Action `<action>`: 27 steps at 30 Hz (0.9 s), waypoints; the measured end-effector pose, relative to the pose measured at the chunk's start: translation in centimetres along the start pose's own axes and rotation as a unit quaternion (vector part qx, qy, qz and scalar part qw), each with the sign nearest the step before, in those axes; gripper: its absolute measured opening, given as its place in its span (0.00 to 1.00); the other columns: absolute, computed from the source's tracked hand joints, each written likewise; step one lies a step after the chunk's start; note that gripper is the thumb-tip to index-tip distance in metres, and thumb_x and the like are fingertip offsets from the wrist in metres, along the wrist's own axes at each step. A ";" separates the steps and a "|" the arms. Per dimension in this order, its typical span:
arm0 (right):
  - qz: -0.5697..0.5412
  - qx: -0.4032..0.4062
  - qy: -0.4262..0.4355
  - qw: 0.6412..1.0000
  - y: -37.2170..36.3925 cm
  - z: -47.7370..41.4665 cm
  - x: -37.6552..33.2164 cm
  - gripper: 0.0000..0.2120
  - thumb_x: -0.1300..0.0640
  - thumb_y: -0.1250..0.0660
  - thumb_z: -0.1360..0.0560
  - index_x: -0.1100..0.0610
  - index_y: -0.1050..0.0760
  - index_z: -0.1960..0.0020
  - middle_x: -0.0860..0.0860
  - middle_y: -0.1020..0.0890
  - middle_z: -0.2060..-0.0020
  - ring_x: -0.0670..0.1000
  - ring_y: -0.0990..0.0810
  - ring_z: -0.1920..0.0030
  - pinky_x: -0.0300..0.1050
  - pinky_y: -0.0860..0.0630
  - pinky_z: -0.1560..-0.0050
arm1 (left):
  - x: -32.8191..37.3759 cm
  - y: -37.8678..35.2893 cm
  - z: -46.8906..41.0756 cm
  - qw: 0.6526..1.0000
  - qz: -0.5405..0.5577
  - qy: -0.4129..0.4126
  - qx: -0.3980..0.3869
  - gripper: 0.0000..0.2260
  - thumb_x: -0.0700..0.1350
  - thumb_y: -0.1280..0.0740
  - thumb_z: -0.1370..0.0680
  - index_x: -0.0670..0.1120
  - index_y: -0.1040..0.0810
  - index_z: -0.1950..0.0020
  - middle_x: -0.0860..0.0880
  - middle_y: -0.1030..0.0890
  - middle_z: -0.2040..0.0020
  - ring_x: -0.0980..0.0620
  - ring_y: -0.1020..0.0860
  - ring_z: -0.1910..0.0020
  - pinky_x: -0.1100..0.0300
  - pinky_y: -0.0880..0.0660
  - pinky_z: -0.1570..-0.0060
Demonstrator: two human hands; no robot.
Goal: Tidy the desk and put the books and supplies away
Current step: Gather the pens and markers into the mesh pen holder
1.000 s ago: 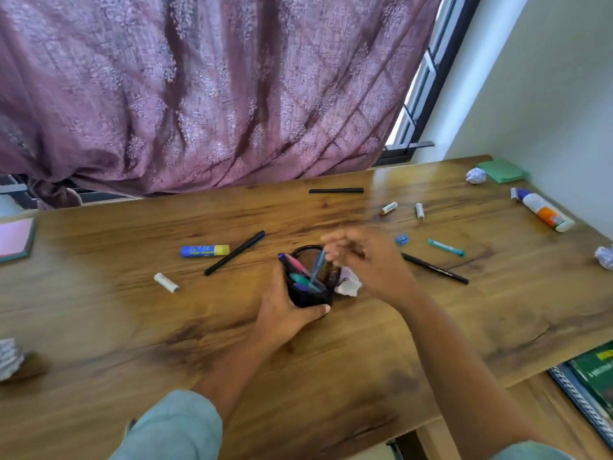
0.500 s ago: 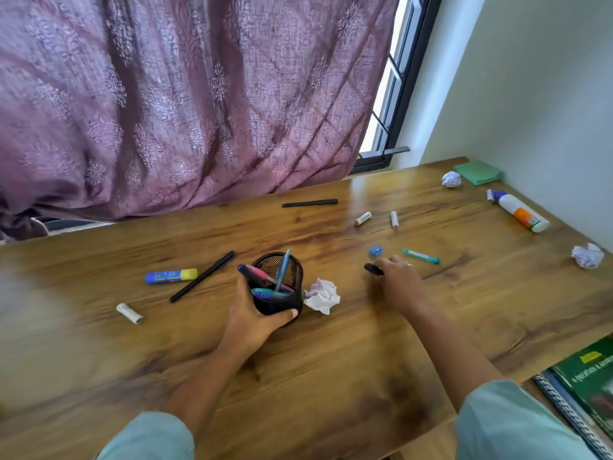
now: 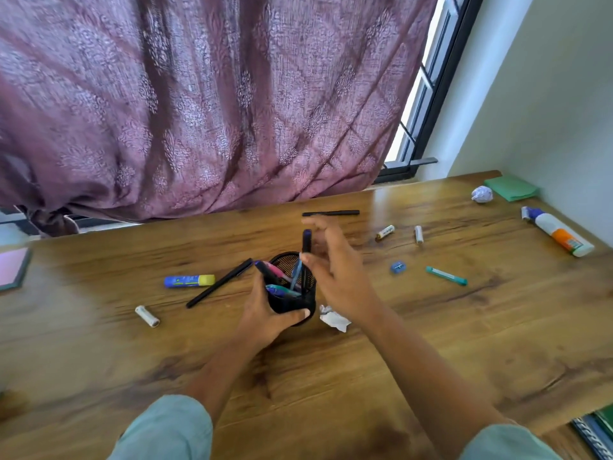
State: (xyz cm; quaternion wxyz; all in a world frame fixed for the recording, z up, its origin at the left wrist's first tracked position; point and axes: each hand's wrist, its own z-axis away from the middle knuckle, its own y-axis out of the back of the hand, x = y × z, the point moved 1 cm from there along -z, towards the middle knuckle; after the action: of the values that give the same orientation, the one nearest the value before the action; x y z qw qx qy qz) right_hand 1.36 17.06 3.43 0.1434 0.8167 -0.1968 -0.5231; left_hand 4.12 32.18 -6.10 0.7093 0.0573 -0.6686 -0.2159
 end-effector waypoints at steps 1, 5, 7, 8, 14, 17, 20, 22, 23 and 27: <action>0.024 -0.019 0.011 0.999 -0.4 0.2 0.5 0.21 0.65 0.35 0.24 0.49 0.32 0.35 0.40 0.24 0.49 0.39 0.24 0.47 0.37 0.26 0.43 | -0.2 -0.1 -0.2 1.000 0.003 -0.003 -0.001 0.40 0.47 0.19 0.38 0.58 0.40 0.36 0.56 0.23 0.44 0.57 0.23 0.44 0.60 0.26 0.46; 0.074 -0.088 0.019 0.993 -1.4 0.6 1.4 0.17 0.63 0.40 0.21 0.51 0.25 0.35 0.45 0.19 0.43 0.39 0.26 0.42 0.32 0.31 0.40 | -0.3 -0.4 -0.8 1.000 0.013 -0.023 -0.001 0.41 0.49 0.20 0.40 0.56 0.38 0.33 0.58 0.22 0.45 0.62 0.22 0.46 0.57 0.24 0.45; 0.067 -0.057 0.013 0.996 -1.0 0.5 1.8 0.16 0.63 0.41 0.20 0.54 0.24 0.36 0.45 0.19 0.42 0.38 0.26 0.41 0.29 0.32 0.40 | -0.4 -0.7 -1.1 1.000 0.019 -0.022 0.001 0.41 0.47 0.19 0.39 0.53 0.38 0.32 0.58 0.21 0.45 0.62 0.22 0.48 0.61 0.24 0.48; 0.069 -0.021 0.005 0.997 -0.4 0.3 2.2 0.15 0.63 0.41 0.20 0.54 0.23 0.36 0.45 0.19 0.42 0.39 0.25 0.42 0.29 0.31 0.40 | -0.3 -0.8 -1.3 1.000 0.020 -0.022 0.005 0.39 0.46 0.19 0.38 0.53 0.37 0.33 0.59 0.21 0.46 0.63 0.23 0.49 0.64 0.26 0.50; 0.247 0.072 -0.206 0.944 7.2 1.2 11.0 0.17 0.67 0.37 0.25 0.55 0.24 0.38 0.52 0.20 0.43 0.54 0.23 0.42 0.40 0.30 0.44 | -0.1 -1.5 -2.8 0.999 0.001 -0.041 0.021 0.37 0.47 0.19 0.38 0.59 0.37 0.38 0.63 0.24 0.48 0.64 0.25 0.49 0.61 0.28 0.46; 0.409 0.016 -0.327 0.852 10.9 3.5 15.0 0.23 0.65 0.41 0.24 0.57 0.33 0.29 0.55 0.29 0.33 0.58 0.31 0.35 0.49 0.35 0.36 | -0.1 -1.9 -3.7 0.999 -0.006 -0.042 0.018 0.40 0.51 0.20 0.39 0.55 0.37 0.33 0.60 0.24 0.46 0.57 0.24 0.45 0.59 0.28 0.44; 0.453 0.023 -0.348 0.821 12.1 5.1 16.4 0.19 0.63 0.44 0.22 0.55 0.30 0.32 0.54 0.25 0.38 0.57 0.29 0.38 0.49 0.31 0.41 | 0.3 -2.1 -4.3 0.998 -0.027 -0.059 0.013 0.38 0.50 0.20 0.36 0.54 0.37 0.32 0.62 0.25 0.47 0.59 0.26 0.46 0.62 0.30 0.46; 0.482 0.025 -0.346 0.804 11.9 5.0 16.2 0.14 0.64 0.45 0.22 0.55 0.28 0.40 0.55 0.24 0.45 0.57 0.26 0.45 0.48 0.29 0.48 | 0.5 -2.2 -4.8 0.997 -0.038 -0.069 0.008 0.38 0.50 0.21 0.36 0.53 0.37 0.31 0.62 0.26 0.47 0.60 0.26 0.46 0.62 0.30 0.46; 0.493 0.014 -0.351 0.796 11.7 4.6 16.1 0.12 0.64 0.45 0.22 0.56 0.29 0.42 0.55 0.24 0.46 0.58 0.25 0.46 0.49 0.29 0.49 | 0.6 -2.2 -5.1 0.996 -0.042 -0.074 0.007 0.38 0.50 0.21 0.36 0.53 0.37 0.31 0.61 0.26 0.46 0.59 0.26 0.45 0.61 0.29 0.45; 0.355 0.065 -0.305 0.881 10.4 1.7 13.7 0.16 0.69 0.41 0.24 0.57 0.27 0.40 0.53 0.26 0.51 0.57 0.23 0.47 0.46 0.30 0.47 | 0.7 -2.4 -5.8 0.996 -0.052 -0.078 0.000 0.38 0.53 0.21 0.37 0.51 0.35 0.32 0.64 0.26 0.47 0.58 0.25 0.43 0.60 0.27 0.45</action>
State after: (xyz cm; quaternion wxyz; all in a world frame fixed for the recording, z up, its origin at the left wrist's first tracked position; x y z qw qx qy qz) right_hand 3.15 1.44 -3.63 0.1989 0.4994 -0.5417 -0.6462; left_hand 9.25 28.56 -6.87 0.6427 0.0746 -0.7182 -0.2560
